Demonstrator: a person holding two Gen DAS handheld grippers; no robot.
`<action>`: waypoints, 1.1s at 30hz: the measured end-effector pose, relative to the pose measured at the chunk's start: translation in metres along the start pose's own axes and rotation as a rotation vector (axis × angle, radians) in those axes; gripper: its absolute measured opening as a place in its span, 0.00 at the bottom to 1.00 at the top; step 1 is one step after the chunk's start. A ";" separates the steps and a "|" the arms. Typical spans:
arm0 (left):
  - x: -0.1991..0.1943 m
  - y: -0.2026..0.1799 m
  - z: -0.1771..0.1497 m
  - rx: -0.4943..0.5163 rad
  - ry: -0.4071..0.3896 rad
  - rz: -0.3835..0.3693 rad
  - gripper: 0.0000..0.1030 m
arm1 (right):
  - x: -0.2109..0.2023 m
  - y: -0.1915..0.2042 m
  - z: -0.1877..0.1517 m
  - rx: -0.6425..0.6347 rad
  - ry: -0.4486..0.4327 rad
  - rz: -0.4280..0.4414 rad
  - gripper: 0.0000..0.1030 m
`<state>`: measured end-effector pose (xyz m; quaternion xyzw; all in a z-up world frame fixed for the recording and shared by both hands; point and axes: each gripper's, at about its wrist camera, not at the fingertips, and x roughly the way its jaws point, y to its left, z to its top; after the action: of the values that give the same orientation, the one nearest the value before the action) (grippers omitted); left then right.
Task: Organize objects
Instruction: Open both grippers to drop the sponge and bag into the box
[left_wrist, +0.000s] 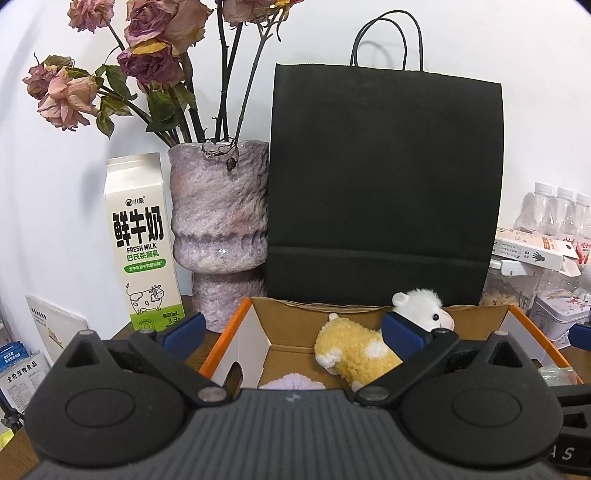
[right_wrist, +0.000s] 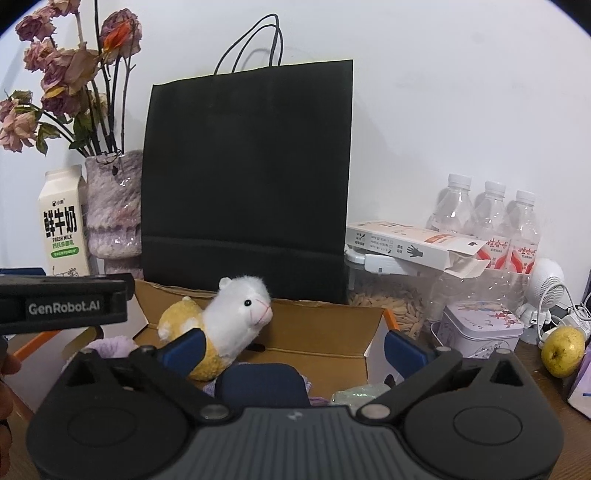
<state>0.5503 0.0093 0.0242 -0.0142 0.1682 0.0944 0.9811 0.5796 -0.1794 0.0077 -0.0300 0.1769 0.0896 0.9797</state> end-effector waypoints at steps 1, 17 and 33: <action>0.000 0.000 0.000 -0.001 0.000 -0.001 1.00 | 0.000 0.000 0.000 0.000 0.001 0.000 1.00; -0.018 0.012 0.004 -0.013 0.024 -0.029 1.00 | -0.018 -0.003 0.004 0.017 0.017 0.020 1.00; -0.069 0.030 -0.002 -0.016 0.040 -0.018 1.00 | -0.068 0.005 -0.001 -0.003 0.012 0.054 1.00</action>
<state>0.4796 0.0260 0.0451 -0.0252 0.1869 0.0868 0.9782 0.5155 -0.1858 0.0301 -0.0273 0.1834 0.1161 0.9758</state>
